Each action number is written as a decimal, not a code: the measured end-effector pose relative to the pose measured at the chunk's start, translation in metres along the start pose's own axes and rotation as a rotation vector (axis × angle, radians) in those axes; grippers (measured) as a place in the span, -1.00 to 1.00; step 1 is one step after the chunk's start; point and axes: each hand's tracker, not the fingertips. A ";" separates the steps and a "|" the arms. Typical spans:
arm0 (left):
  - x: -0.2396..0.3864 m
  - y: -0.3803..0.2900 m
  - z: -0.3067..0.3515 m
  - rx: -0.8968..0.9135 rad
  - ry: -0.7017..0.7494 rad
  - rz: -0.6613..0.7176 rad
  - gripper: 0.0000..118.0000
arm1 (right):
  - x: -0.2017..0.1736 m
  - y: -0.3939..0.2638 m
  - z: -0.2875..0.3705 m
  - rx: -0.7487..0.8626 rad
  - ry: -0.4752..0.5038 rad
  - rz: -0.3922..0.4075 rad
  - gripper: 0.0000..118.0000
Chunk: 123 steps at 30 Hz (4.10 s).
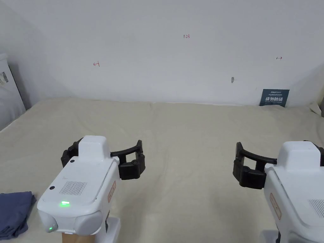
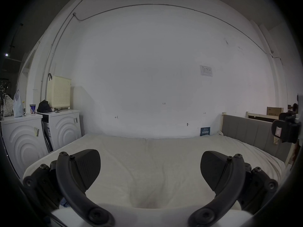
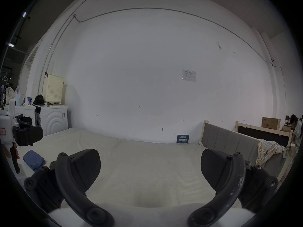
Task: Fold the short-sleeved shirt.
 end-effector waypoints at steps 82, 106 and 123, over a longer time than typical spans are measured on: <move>-0.012 0.003 0.002 -0.005 0.008 0.023 1.00 | -0.011 0.033 -0.016 -0.501 -0.159 -0.209 1.00; -0.015 0.004 0.007 0.009 0.016 0.011 1.00 | -0.014 0.017 -0.026 -0.228 -0.106 -0.113 1.00; -0.017 0.003 0.003 0.026 0.031 0.005 1.00 | -0.010 0.002 -0.015 0.036 -0.048 -0.076 1.00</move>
